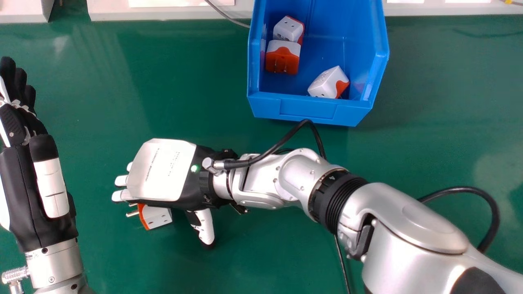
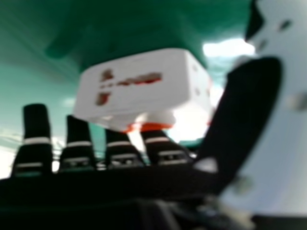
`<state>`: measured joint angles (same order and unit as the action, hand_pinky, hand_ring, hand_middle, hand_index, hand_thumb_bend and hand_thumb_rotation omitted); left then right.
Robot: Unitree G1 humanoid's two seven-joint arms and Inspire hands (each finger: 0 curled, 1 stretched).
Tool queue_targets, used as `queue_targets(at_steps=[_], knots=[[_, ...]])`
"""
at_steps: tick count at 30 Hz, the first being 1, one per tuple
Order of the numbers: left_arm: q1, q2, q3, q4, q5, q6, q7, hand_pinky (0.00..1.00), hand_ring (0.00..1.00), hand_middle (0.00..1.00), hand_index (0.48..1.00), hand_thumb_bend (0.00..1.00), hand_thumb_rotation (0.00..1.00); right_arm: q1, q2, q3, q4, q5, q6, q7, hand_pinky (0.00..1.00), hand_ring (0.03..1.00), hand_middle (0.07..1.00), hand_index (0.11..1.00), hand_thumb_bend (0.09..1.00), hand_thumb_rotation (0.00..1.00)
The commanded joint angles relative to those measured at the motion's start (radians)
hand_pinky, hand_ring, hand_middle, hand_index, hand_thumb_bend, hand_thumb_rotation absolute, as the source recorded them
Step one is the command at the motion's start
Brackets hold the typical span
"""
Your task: Pick all objects and put in blue box
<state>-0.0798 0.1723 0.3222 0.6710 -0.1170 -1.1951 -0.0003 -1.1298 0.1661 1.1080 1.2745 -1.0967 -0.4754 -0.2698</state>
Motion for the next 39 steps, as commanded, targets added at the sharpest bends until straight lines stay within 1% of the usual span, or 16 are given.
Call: queue_targets(at_steps=[1,3,6,10,14,17,21,22,26,27,28,29,30,33,36,39], knots=[[-0.003,0.000,0.003,-0.006,0.008,-0.024,-0.002,1.00,1.00,1.00,0.930,0.77,1.00,-0.026,0.109,0.022,0.023,-0.031,0.010,-0.045,0.70,0.839,0.862,0.829,0.932,0.18],[-0.003,0.001,0.004,-0.003,0.011,-0.027,-0.001,1.00,1.00,1.00,0.930,0.77,1.00,-0.022,0.106,0.027,0.028,-0.033,0.001,-0.092,0.67,0.800,0.835,0.808,0.904,0.14],[-0.006,0.007,0.006,0.006,0.008,-0.033,-0.004,1.00,1.00,1.00,0.931,0.77,1.00,-0.019,0.102,0.032,0.034,-0.029,-0.011,-0.131,0.54,0.648,0.731,0.750,0.836,0.07],[-0.003,0.006,0.005,-0.005,0.008,-0.031,-0.003,1.00,1.00,1.00,0.931,0.77,1.00,-0.016,0.106,0.032,0.042,-0.025,-0.016,-0.143,0.45,0.574,0.644,0.713,0.738,0.05],[-0.004,0.005,0.004,0.001,0.008,-0.032,-0.004,1.00,1.00,1.00,0.931,0.76,1.00,-0.017,0.106,0.024,0.045,-0.016,-0.021,-0.126,0.38,0.512,0.569,0.672,0.653,0.02],[0.000,0.002,0.001,-0.010,0.009,-0.027,-0.005,1.00,1.00,1.00,0.931,0.76,1.00,-0.023,0.104,0.024,0.041,-0.015,-0.021,-0.119,0.36,0.497,0.553,0.660,0.635,0.02],[-0.014,0.011,0.006,0.027,0.007,-0.042,-0.007,1.00,1.00,1.00,0.932,0.76,1.00,-0.020,0.101,0.043,0.037,-0.039,-0.001,-0.169,0.33,0.445,0.521,0.623,0.602,0.01],[-0.015,0.011,0.006,0.027,0.006,-0.043,-0.007,1.00,1.00,1.00,0.932,0.76,1.00,-0.020,0.100,0.047,0.037,-0.045,0.002,-0.178,0.33,0.445,0.521,0.623,0.602,0.01],[-0.012,0.008,0.002,0.017,0.003,-0.042,-0.008,1.00,1.00,1.00,0.933,0.75,1.00,-0.020,0.092,0.054,0.037,-0.060,0.006,-0.215,0.21,0.301,0.496,0.555,0.568,0.01],[-0.009,0.007,0.001,0.010,0.004,-0.040,-0.009,1.00,1.00,1.00,0.933,0.75,1.00,-0.021,0.091,0.054,0.037,-0.063,0.004,-0.221,0.21,0.301,0.496,0.555,0.568,0.01],[-0.006,0.006,0.000,0.004,0.004,-0.038,-0.009,1.00,1.00,1.00,0.933,0.75,1.00,-0.023,0.090,0.054,0.037,-0.065,0.002,-0.225,0.18,0.265,0.446,0.541,0.559,0.03],[-0.005,0.006,0.000,0.001,0.003,-0.037,-0.009,1.00,1.00,1.00,0.933,0.75,1.00,-0.024,0.089,0.055,0.036,-0.066,0.001,-0.227,0.18,0.265,0.446,0.541,0.559,0.03],[-0.005,0.006,0.001,0.000,0.001,-0.036,-0.010,1.00,1.00,1.00,0.934,0.74,1.00,-0.025,0.088,0.056,0.037,-0.067,0.000,-0.229,0.14,0.216,0.374,0.520,0.545,0.06],[-0.003,0.004,0.002,-0.004,-0.002,-0.033,-0.012,1.00,1.00,1.00,0.935,0.74,1.00,-0.026,0.089,0.054,0.039,-0.068,-0.001,-0.228,0.12,0.186,0.331,0.507,0.537,0.09],[-0.009,0.005,0.005,0.010,-0.002,-0.038,-0.013,1.00,1.00,1.00,0.935,0.74,1.00,-0.024,0.092,0.053,0.043,-0.067,0.002,-0.217,0.10,0.166,0.305,0.499,0.531,0.10],[-0.005,0.003,0.003,-0.002,-0.005,-0.035,-0.014,1.00,1.00,1.00,0.936,0.74,1.00,-0.024,0.092,0.048,0.045,-0.061,0.002,-0.209,0.09,0.153,0.289,0.493,0.528,0.11]])
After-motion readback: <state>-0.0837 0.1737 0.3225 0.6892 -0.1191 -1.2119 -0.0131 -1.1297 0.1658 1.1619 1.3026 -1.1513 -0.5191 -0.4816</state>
